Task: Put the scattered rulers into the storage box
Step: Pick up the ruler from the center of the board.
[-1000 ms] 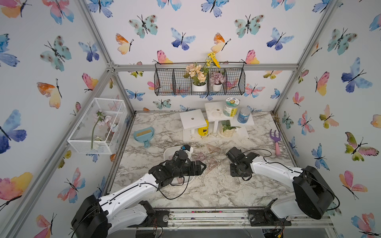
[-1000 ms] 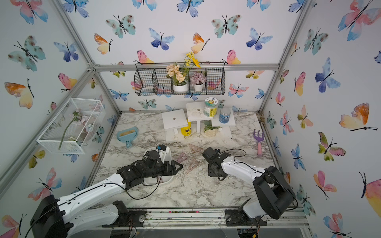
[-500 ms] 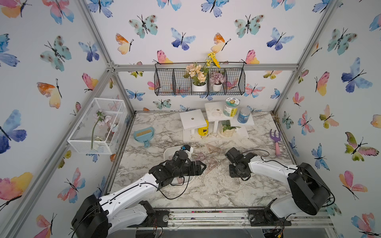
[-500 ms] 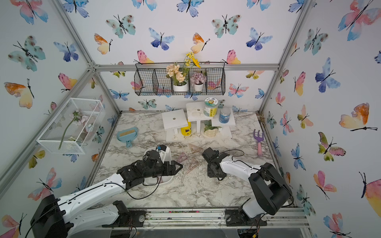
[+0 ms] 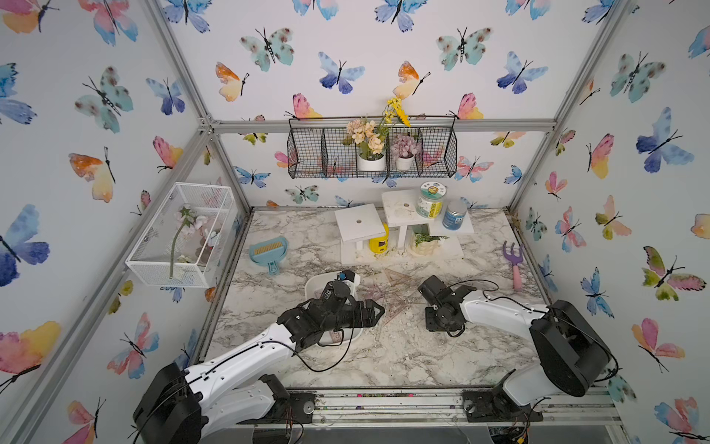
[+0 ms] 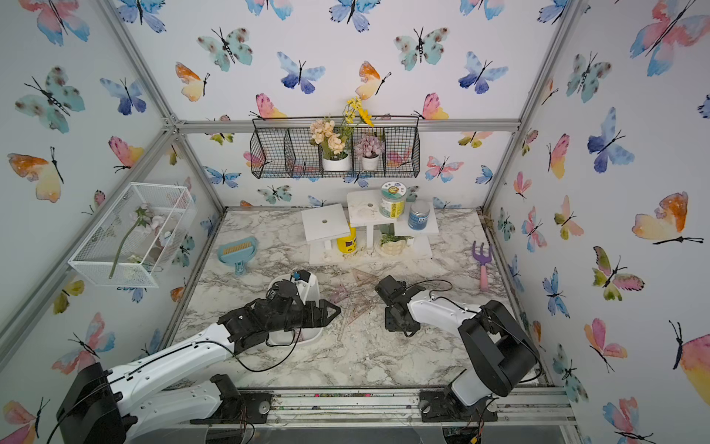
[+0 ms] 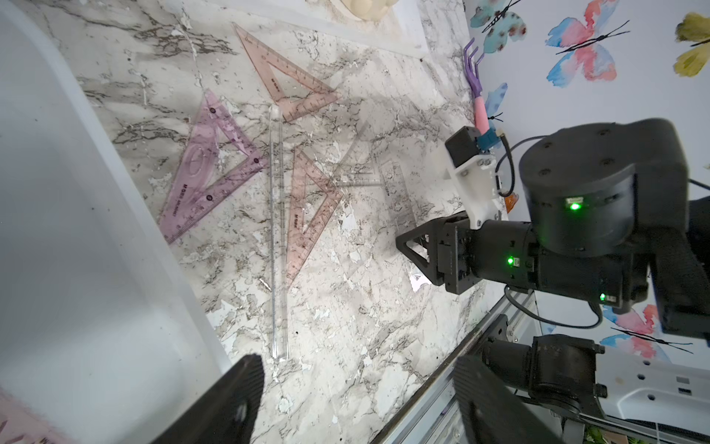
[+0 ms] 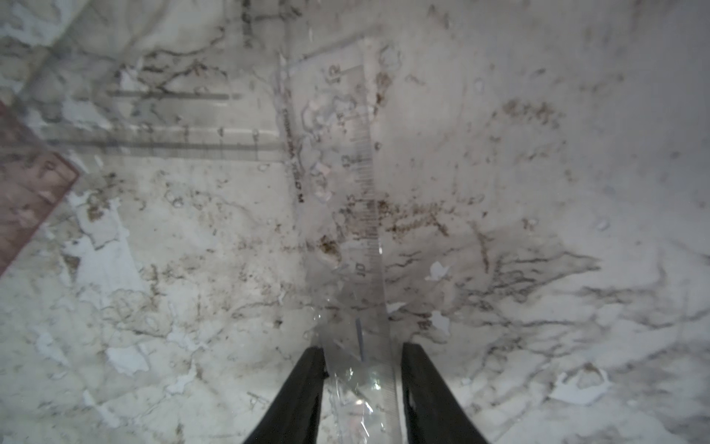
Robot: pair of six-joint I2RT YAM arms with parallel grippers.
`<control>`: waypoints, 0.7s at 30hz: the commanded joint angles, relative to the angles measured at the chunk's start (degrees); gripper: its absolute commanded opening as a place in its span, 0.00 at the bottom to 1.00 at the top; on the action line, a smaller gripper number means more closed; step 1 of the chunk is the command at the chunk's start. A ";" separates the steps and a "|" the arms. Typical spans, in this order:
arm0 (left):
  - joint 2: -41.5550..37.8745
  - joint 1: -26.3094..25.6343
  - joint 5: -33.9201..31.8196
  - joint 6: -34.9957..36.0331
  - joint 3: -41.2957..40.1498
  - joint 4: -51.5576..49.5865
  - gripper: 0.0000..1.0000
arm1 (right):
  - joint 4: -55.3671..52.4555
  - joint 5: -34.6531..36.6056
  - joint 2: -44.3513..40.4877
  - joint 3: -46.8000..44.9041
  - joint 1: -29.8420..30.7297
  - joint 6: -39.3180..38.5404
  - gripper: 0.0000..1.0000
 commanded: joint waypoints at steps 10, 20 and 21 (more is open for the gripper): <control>-0.80 -0.15 -0.29 0.08 -1.13 0.18 0.83 | 0.84 -1.70 3.69 -1.73 -0.18 -0.26 0.14; -1.66 0.15 -3.28 0.78 1.47 -3.31 0.84 | -4.61 -2.28 -4.69 8.52 -0.18 -1.54 0.01; -1.92 0.75 -3.32 1.23 1.97 -3.83 0.84 | -4.38 -3.74 -5.41 10.10 -0.18 -2.11 0.01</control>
